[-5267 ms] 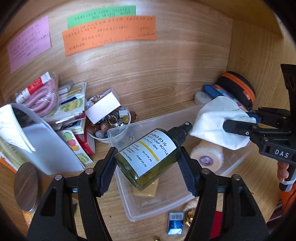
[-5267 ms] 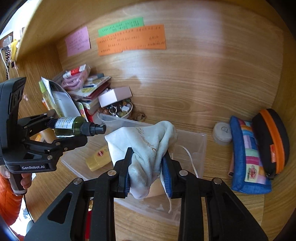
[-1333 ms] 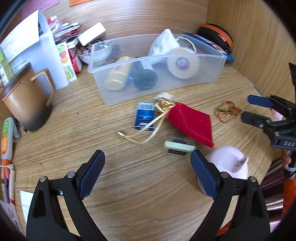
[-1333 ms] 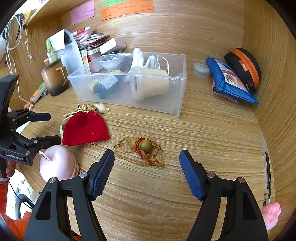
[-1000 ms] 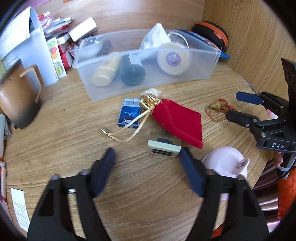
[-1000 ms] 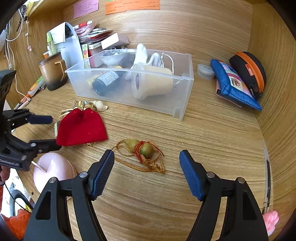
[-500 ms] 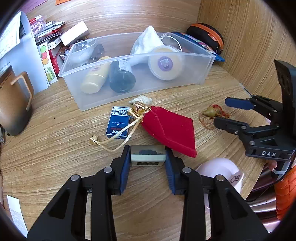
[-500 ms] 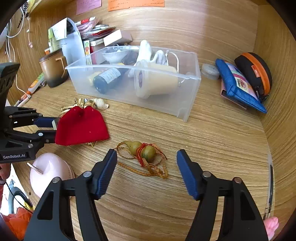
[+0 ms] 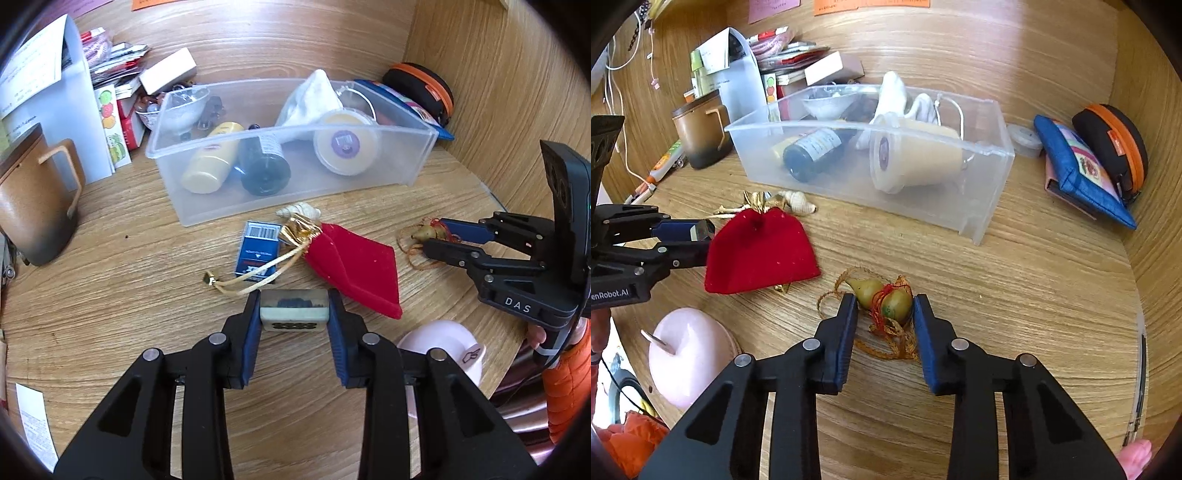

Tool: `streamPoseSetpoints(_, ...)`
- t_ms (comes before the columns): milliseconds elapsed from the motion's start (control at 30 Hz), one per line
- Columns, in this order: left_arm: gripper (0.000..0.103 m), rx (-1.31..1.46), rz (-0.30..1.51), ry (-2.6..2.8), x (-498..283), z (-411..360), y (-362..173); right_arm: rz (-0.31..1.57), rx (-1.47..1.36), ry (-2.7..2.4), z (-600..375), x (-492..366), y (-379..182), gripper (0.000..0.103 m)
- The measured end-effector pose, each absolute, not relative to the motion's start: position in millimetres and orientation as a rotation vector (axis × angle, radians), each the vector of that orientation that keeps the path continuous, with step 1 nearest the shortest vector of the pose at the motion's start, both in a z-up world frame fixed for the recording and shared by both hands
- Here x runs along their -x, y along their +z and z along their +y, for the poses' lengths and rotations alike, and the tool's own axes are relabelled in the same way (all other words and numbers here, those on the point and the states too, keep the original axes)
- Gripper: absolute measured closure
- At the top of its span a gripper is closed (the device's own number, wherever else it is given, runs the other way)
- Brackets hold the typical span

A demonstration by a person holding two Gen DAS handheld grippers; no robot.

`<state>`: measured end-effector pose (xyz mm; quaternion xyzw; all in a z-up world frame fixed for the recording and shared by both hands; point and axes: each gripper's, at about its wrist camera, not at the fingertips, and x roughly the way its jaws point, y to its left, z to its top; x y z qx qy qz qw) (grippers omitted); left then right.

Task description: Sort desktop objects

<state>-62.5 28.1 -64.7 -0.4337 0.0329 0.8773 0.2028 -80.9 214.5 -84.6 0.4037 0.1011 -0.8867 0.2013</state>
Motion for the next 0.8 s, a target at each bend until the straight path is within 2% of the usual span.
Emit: streamPoseSetpoints(800,0.070,1.050,0.088,2.577,61,8,-15,0.292,-0.914,-2.568,210,70,-7,0.075)
